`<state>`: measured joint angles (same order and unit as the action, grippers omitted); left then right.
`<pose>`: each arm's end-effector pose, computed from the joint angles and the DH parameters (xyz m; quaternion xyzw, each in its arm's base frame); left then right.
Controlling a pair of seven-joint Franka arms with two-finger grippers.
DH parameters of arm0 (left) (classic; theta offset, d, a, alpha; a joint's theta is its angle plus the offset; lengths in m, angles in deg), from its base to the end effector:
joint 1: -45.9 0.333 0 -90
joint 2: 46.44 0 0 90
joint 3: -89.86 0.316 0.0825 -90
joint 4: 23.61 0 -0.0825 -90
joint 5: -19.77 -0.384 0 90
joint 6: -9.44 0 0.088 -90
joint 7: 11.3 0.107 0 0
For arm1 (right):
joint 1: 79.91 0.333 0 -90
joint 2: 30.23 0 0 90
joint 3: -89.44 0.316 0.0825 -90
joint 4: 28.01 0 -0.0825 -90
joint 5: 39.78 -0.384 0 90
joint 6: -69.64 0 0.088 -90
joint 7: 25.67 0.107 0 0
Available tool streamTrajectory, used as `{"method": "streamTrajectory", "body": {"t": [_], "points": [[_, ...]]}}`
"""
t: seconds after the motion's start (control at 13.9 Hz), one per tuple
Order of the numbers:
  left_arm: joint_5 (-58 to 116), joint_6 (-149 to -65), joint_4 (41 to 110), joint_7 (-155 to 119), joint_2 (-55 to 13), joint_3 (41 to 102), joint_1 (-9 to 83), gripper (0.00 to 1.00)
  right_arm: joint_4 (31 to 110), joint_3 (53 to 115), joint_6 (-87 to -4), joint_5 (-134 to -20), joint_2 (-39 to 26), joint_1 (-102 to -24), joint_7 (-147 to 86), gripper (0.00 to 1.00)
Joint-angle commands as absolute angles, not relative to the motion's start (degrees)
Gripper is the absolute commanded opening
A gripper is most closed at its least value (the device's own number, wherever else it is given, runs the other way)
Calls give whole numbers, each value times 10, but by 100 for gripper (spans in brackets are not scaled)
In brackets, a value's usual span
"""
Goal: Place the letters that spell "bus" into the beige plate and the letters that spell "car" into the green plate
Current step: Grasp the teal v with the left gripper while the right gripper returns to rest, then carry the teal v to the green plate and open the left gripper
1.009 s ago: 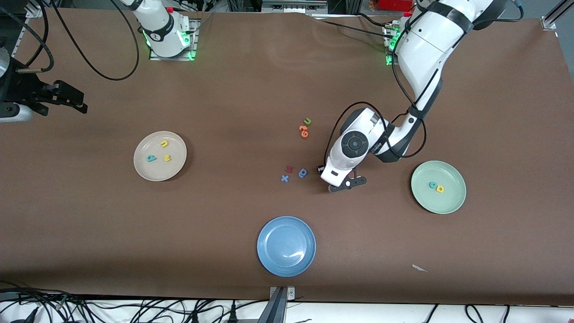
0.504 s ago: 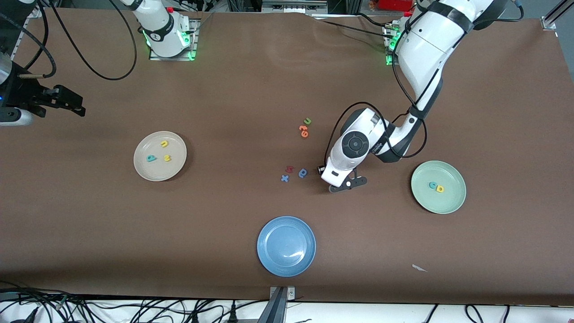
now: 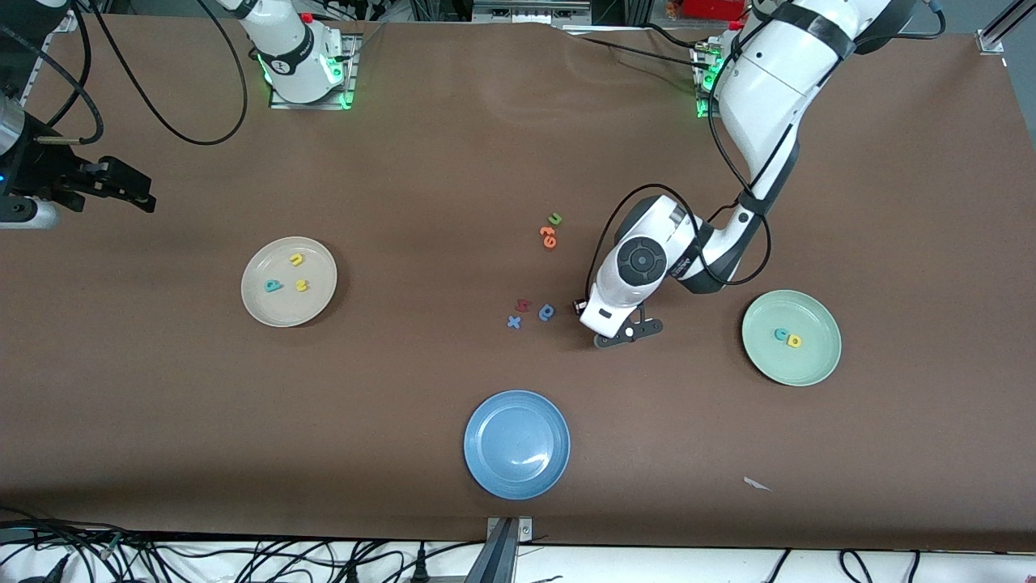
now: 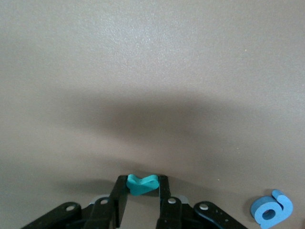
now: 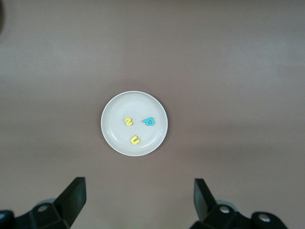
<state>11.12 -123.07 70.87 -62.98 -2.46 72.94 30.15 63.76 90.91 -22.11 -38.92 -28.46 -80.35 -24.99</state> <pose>0.5818 -0.3447 0.1726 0.9872 0.1478 -0.0578 0.0143 0.5651 0.0084 0.5953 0.9998 0.0034 -0.0155 0.0073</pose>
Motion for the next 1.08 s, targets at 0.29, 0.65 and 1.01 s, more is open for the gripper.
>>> {"method": "streamTrajectory", "body": {"t": [0.29,0.65,1.01], "points": [[125,-1228,697,-619,-14,740,300,25,647,917,-227,-383,-293,-810,-240,100],[122,-1195,673,-554,-30,738,340,24,647,917,-227,-383,-293,-810,-240,100],[121,-1105,656,-343,-61,738,446,24,647,913,-225,-388,-289,-811,-241,100]]}}
